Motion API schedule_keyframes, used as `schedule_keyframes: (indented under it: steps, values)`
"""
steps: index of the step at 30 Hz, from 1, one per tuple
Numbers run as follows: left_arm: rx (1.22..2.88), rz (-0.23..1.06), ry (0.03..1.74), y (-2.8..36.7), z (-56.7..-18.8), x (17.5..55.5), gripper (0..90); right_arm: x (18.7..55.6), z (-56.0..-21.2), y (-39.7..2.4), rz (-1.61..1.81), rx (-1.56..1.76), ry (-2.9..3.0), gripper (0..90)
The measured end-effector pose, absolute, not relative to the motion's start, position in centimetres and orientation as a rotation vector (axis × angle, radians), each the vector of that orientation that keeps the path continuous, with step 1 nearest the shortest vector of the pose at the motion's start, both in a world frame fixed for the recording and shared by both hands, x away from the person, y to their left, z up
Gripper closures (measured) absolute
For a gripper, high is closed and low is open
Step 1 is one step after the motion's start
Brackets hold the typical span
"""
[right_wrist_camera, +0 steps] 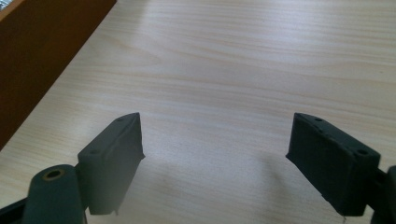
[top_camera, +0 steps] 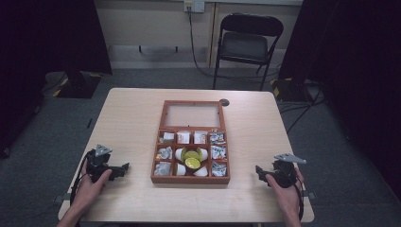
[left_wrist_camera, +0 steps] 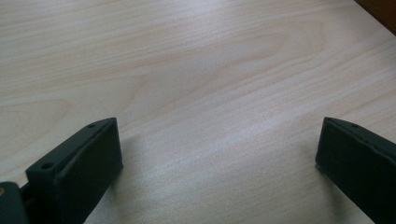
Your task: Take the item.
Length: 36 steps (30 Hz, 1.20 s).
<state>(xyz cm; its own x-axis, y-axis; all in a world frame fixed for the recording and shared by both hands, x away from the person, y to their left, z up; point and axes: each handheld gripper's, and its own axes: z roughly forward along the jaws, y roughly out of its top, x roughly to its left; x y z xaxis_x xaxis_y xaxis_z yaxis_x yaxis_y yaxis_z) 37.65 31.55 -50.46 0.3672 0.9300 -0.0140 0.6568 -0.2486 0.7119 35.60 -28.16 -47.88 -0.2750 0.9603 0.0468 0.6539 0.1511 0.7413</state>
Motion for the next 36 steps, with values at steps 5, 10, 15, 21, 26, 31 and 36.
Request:
schedule_keyframes:
  steps: [5,10,15,21,26,31,36]
  values:
    - [1.998,0.555,1.368,31.5,-50.5,37.7,0.0,35.4,-47.4,-27.9,0.959,1.525,1.996,18.9]
    - [1.998,0.555,1.368,31.5,-50.5,37.7,0.0,35.5,-47.2,-27.6,0.965,1.511,2.008,19.9]
    - [1.998,0.555,1.368,31.5,-50.5,37.7,0.0,35.4,-46.7,-27.5,1.005,1.511,2.003,21.4]
    - [1.998,0.556,1.367,31.6,-50.5,37.7,0.0,35.5,-46.4,-27.3,1.005,1.501,2.012,22.6]
    - [1.998,0.555,1.368,31.5,-50.5,37.7,0.0,35.5,-45.9,-27.0,1.019,1.489,2.017,24.1]
    - [1.998,0.555,1.368,31.5,-50.5,37.7,0.0,35.4,-45.4,-26.4,1.037,1.462,2.028,24.9]
    - [1.998,0.555,1.368,31.5,-50.5,37.7,0.0,35.4,-45.2,-26.2,1.042,1.454,2.034,25.9]
